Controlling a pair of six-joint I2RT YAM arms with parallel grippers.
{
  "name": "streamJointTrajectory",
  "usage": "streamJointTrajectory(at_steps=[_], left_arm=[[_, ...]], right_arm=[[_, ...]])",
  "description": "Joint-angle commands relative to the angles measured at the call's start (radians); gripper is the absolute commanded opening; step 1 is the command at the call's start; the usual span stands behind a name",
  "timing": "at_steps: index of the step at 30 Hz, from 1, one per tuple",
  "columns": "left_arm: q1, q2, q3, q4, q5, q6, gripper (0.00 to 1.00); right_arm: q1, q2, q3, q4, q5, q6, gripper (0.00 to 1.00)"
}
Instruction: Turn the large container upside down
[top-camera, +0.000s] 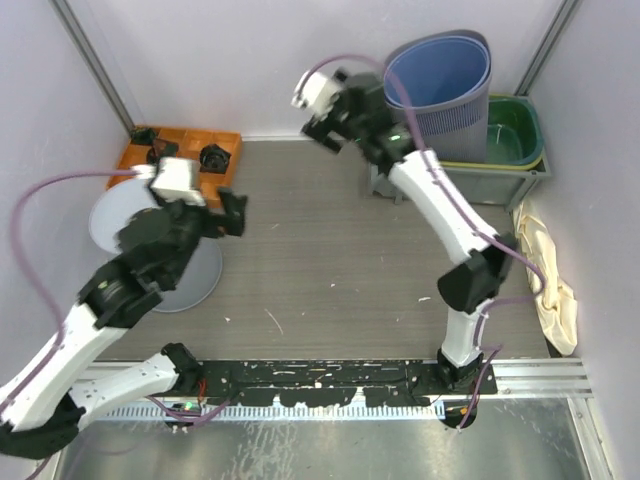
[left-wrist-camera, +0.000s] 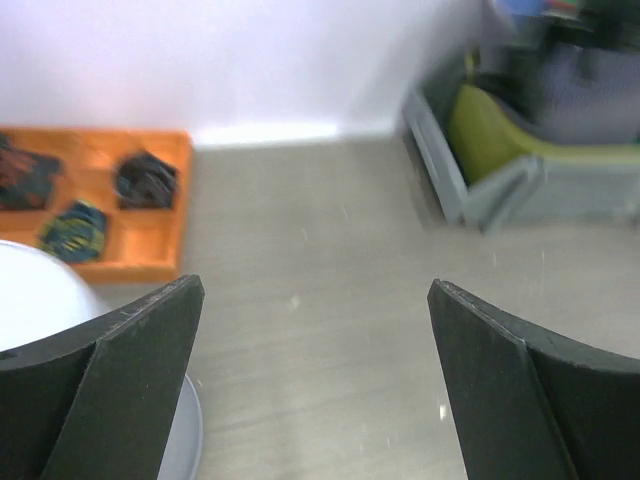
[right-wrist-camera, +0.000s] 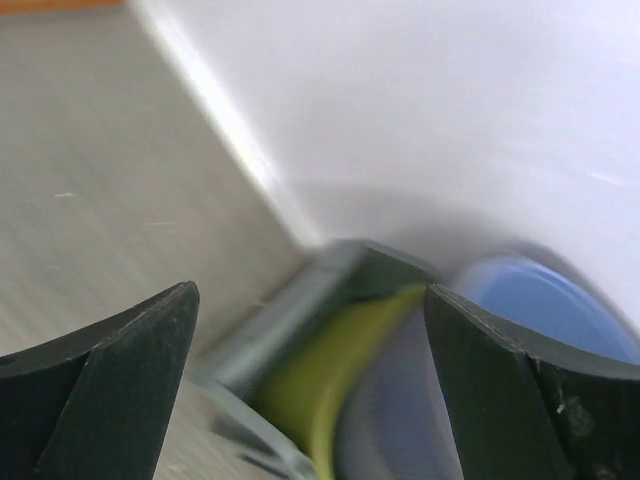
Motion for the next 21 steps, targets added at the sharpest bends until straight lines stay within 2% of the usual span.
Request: streamJointTrajectory(at_steps=[1,4,8,11,16,21], left_arm=[[0.014,0.004,0.076,0.096,-0.234,0.066,0.98],[0.028,0.153,0.099,-0.017,-0.256,0.043,0.98],[0.064,0.331,0.079,-0.021,-0.233,0.016,0.98],[0.160,0.414,0.087,-0.041,-0.134,-0.100,0.98],[0.309,0.428,0.062,-0.040,-0.023,-0.283,0.98],[0.386,0.427,0.017,-0.017,0.043,-0.355,0.98]], right_arm=[[-0.083,-0.141,0.228,-0.094,0.114,-0.040,1.00],[-0.135,-0.066,0.401,-0.110,0.098,-0.062,1.00],[-0.188,0.093,0.636,-0.172,0.085,-0.040,1.00],[-0.211,0.130,0.614,-0.163,0.085,0.017,1.00],[-0.278,0.170,0.605,-0.106,0.136,0.188,1.00],[-0.312,0.178,0.564,-0.077,0.217,0.271,0.99]])
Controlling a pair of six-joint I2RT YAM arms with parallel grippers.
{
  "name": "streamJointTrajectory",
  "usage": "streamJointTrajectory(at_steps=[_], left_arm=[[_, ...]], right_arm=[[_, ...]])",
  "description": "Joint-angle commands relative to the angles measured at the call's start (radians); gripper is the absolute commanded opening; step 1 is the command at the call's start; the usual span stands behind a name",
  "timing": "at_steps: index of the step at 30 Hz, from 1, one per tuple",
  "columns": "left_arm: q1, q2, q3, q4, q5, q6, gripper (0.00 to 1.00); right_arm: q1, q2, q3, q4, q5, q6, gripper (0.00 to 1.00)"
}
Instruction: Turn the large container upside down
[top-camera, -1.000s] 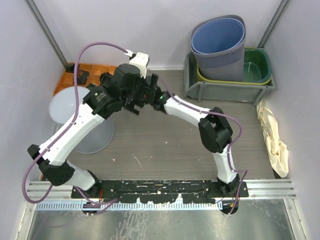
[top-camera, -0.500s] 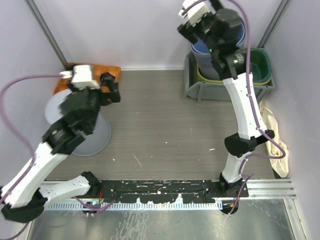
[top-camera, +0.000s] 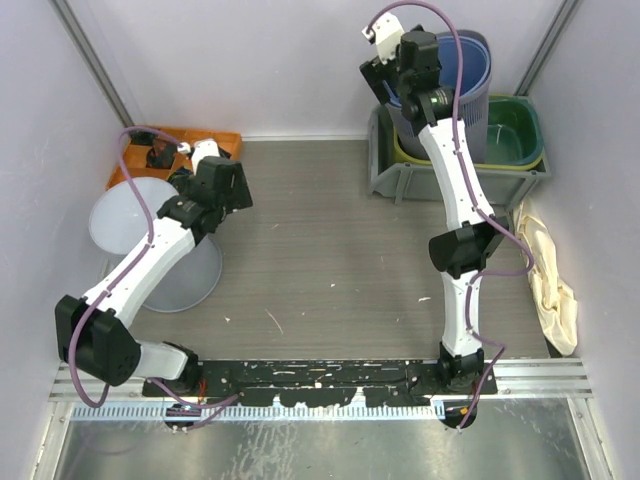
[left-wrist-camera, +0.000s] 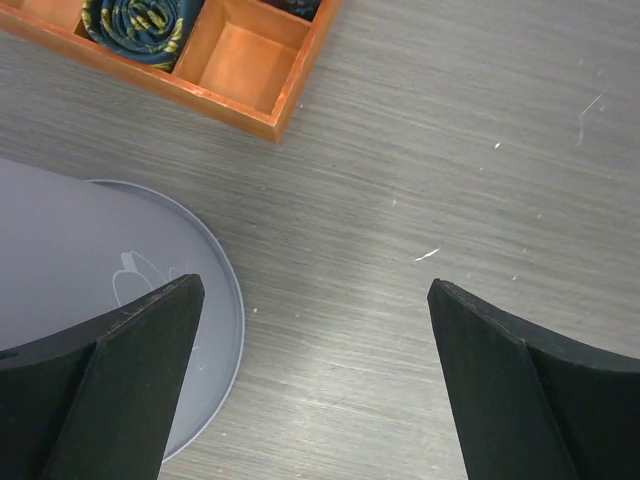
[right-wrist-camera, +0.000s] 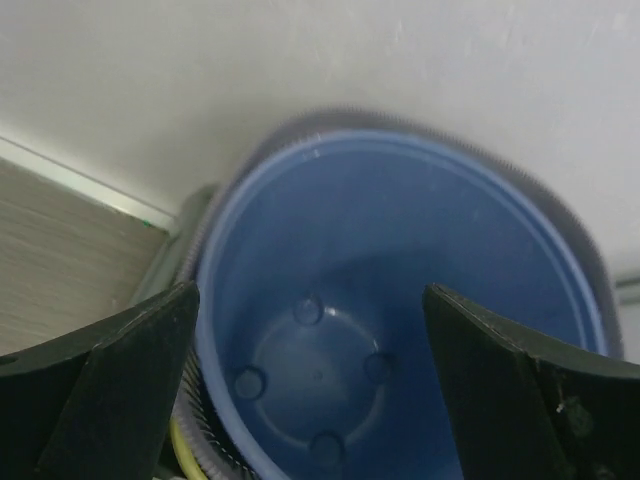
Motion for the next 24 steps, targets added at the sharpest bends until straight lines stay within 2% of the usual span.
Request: streamJointTrajectory(at_steps=[1,12,24], left_arm=[[0.028,-0.041,-0.008,0.062,0.072,-0.107,0.98],[0.070,-0.028,-0.092,0.084,0.140,-0.136,0.98],[0.095,-0.017,-0.144,0.105,0.188,-0.161,0.98]], right_arm=[[-0.027,-0.050,0.014,0.039,0.085,0.114,0.99],[-0.090,-0.049,-0.065,-0.119,-0.061,0.239,0.99],[-0.160,-0.104,-0.087,-0.366,-0.389,0.326,1.00]])
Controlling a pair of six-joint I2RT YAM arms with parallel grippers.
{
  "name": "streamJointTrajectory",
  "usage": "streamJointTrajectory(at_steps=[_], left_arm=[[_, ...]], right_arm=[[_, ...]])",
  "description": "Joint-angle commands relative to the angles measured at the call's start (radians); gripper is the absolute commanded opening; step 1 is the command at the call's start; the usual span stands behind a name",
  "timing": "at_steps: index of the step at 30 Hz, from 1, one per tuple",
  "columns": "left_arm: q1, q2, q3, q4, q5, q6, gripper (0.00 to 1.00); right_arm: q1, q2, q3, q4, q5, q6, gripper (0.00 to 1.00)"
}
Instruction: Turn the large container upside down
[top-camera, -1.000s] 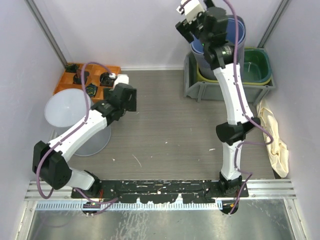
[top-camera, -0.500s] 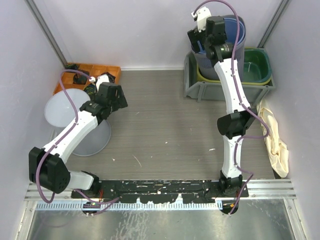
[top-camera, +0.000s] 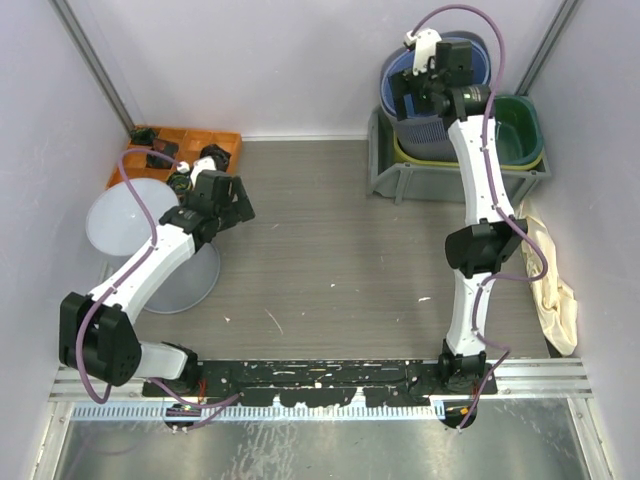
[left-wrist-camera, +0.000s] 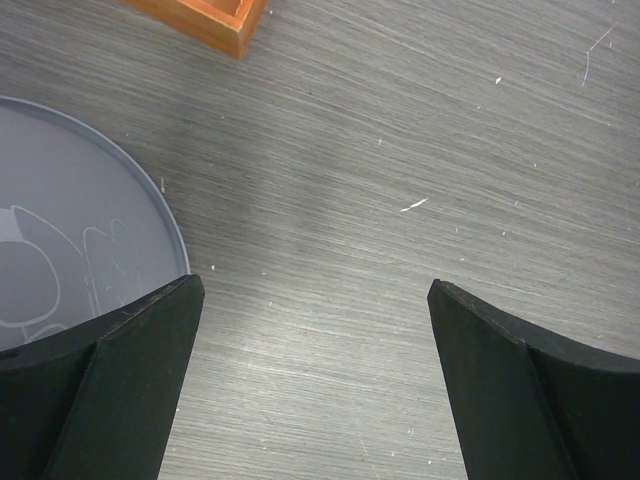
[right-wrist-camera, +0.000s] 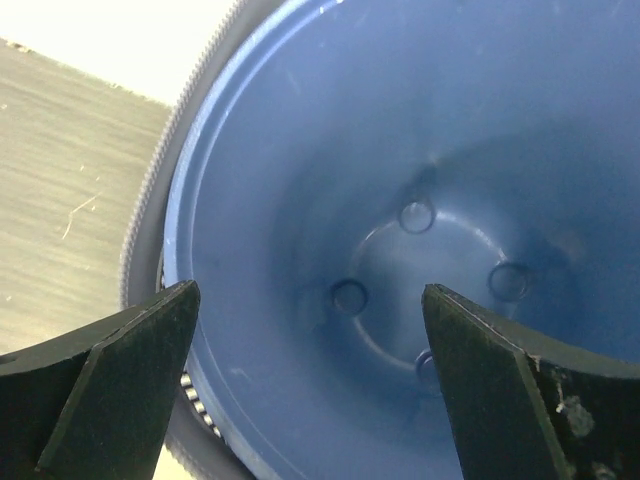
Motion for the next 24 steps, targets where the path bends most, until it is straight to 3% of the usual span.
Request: streamJointTrajectory(at_steps=[1,6,21,24], left_arm=[[0.014,0.001,-0.017,0.051,0.021,-0.022,0.98],[0.025,0.012,-0.038,0.078,0.051,-0.027,0.98],[0.037,0.036,-0.067,0.104,0.084,-0.030,0.98],[0.041,0.038,-0.070,0.101,0.081,-0.031,0.98]], right_arm=[[-0.009,-0.099,-0.017,-0.176,-0.145,0.027,1.00],[-0.014,-0.112,-0.027,-0.282,-0.108,-0.008,1.00],[-0.021,-0.139,-0.117,-0.315,-0.100,-0.032,0.99],[0.002,-0.118,-0.132,-0.308,0.026,-0.060,0.93]])
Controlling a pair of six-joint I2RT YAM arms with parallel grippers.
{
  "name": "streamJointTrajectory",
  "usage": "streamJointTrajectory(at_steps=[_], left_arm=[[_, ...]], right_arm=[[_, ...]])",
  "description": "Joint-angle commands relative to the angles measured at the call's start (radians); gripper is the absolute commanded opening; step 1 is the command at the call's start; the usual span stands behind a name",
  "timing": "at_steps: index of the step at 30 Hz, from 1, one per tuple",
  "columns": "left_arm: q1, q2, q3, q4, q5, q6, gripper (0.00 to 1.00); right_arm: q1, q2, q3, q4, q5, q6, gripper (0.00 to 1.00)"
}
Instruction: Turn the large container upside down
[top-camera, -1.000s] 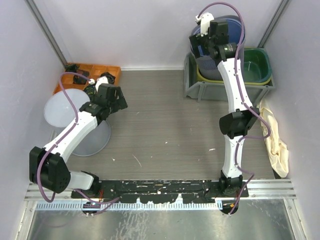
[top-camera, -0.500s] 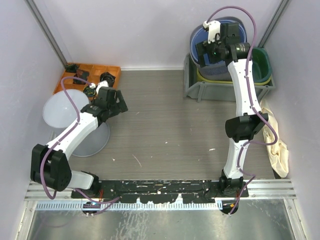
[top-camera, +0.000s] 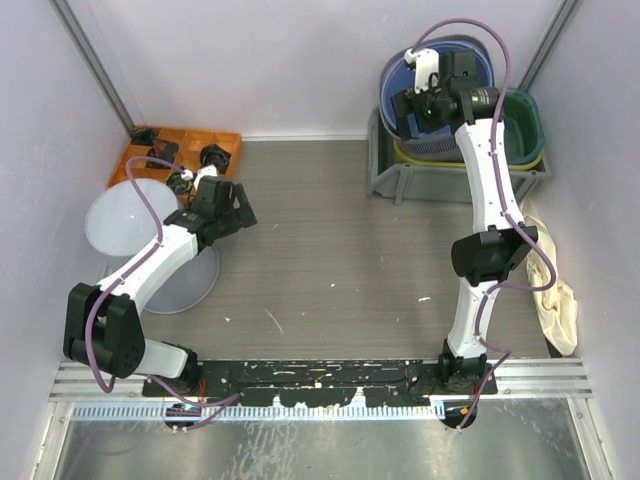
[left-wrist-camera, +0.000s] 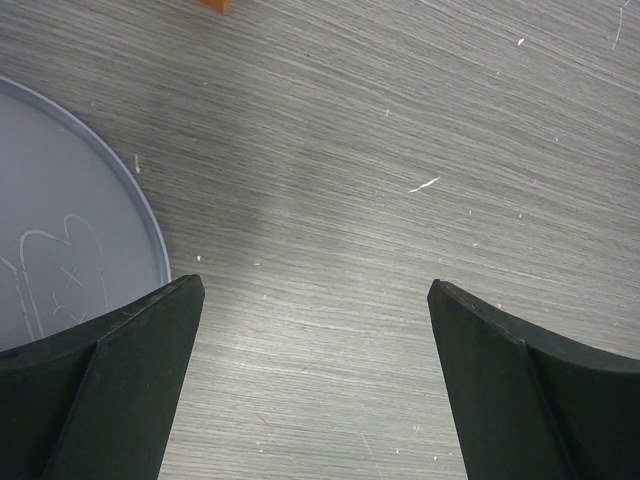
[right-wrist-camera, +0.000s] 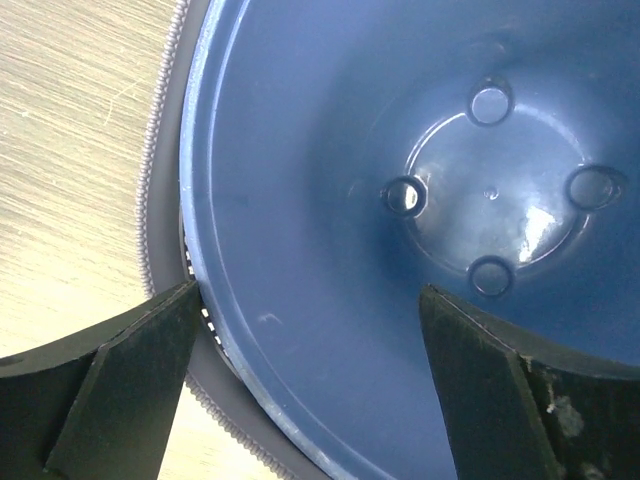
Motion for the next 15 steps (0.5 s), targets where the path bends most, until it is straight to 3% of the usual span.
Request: streamJointTrajectory(at_steps=[1,3,6,10,15], left_arm=[[0.013,-0.002,-0.002,0.038,-0.002,-0.015,0.98],[0.013,-0.004,0.000,0.033,-0.003,-0.016,0.98],[0.013,-0.008,0.005,0.029,-0.009,-0.011,0.98],[0.016,-0.005,0.016,0.018,-0.013,-0.004,0.98],[0.019,0.000,0.020,0.013,-0.016,-0.001,0.98]], right_arm=[[0.047,-0.018,-0.057,-0.069,0.212,-0.079,0.89],[0.098,-0.046,-0.158,0.007,0.401,-0.148,0.85],[0.153,-0.077,-0.272,0.101,0.570,-0.228,0.84],[0.177,-0.012,-0.200,0.050,0.708,-0.267,0.76],[0.204,0.002,-0.245,0.053,0.846,-0.325,0.69]])
